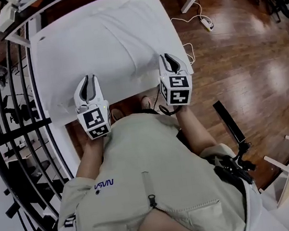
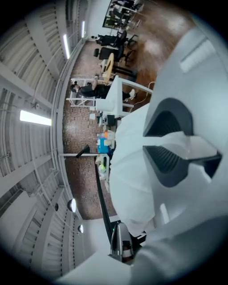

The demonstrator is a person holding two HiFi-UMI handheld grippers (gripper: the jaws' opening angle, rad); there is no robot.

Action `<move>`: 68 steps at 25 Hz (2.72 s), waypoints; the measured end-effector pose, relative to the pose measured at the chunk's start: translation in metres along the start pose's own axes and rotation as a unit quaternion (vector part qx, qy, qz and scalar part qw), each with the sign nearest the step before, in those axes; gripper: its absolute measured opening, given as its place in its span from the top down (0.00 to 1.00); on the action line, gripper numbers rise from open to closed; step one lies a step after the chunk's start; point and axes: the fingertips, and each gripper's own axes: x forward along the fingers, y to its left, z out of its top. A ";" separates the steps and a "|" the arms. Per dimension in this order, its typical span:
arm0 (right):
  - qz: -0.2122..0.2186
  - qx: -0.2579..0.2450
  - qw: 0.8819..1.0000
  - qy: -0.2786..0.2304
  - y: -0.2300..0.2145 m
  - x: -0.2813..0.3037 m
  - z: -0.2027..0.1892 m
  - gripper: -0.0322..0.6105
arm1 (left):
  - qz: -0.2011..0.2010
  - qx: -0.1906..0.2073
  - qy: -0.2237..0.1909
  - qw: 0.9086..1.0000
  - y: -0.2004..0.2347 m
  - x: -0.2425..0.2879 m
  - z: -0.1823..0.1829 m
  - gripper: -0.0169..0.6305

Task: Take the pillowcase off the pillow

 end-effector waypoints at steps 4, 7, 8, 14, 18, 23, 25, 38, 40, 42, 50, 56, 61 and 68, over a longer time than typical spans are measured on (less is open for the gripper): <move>0.020 0.001 0.999 -0.030 0.005 0.003 0.029 0.85 | -0.021 0.008 0.003 1.000 -0.013 0.015 0.019 0.79; 0.032 0.001 0.999 -0.042 0.006 0.009 0.041 0.85 | -0.024 0.017 0.000 1.000 -0.019 0.025 0.030 0.75; 0.035 -0.001 0.998 -0.045 0.007 0.011 0.044 0.85 | -0.022 0.017 -0.002 1.000 -0.019 0.028 0.034 0.75; 0.058 -0.006 0.997 -0.055 0.008 0.019 0.055 0.85 | -0.004 0.011 -0.008 1.000 -0.022 0.038 0.046 0.75; 0.082 -0.011 0.994 -0.064 0.011 0.024 0.066 0.85 | 0.012 0.009 -0.003 1.000 -0.020 0.043 0.052 0.75; 0.108 -0.016 0.991 -0.077 0.011 0.031 0.080 0.85 | 0.033 0.009 -0.003 0.999 -0.017 0.050 0.064 0.75; 0.113 -0.017 0.990 -0.080 0.012 0.035 0.085 0.85 | 0.035 0.009 -0.005 0.999 -0.015 0.053 0.069 0.75; 0.082 -0.014 0.994 -0.069 0.026 0.062 0.110 0.85 | -0.009 0.015 -0.012 1.000 0.019 0.094 0.084 0.75; 0.073 -0.016 0.995 -0.064 0.027 0.064 0.112 0.85 | -0.020 0.012 -0.014 1.000 0.022 0.100 0.084 0.74; 0.065 -0.019 0.996 -0.056 0.027 0.066 0.114 0.85 | -0.029 0.002 -0.015 0.999 0.026 0.105 0.084 0.74; 0.030 -0.015 0.998 -0.051 0.031 0.076 0.127 0.85 | -0.075 -0.009 -0.018 0.997 0.032 0.122 0.080 0.69; 0.044 -0.016 0.998 -0.049 0.028 0.095 0.136 0.85 | -0.070 -0.021 0.007 0.997 0.034 0.134 0.066 0.66; 0.071 -0.029 0.996 -0.039 0.027 0.127 0.148 0.85 | -0.048 -0.014 0.018 0.999 0.048 0.148 0.075 0.63; 0.128 -0.062 0.990 -0.003 0.044 0.174 0.149 0.79 | -0.044 -0.010 0.050 0.998 0.059 0.181 0.080 0.61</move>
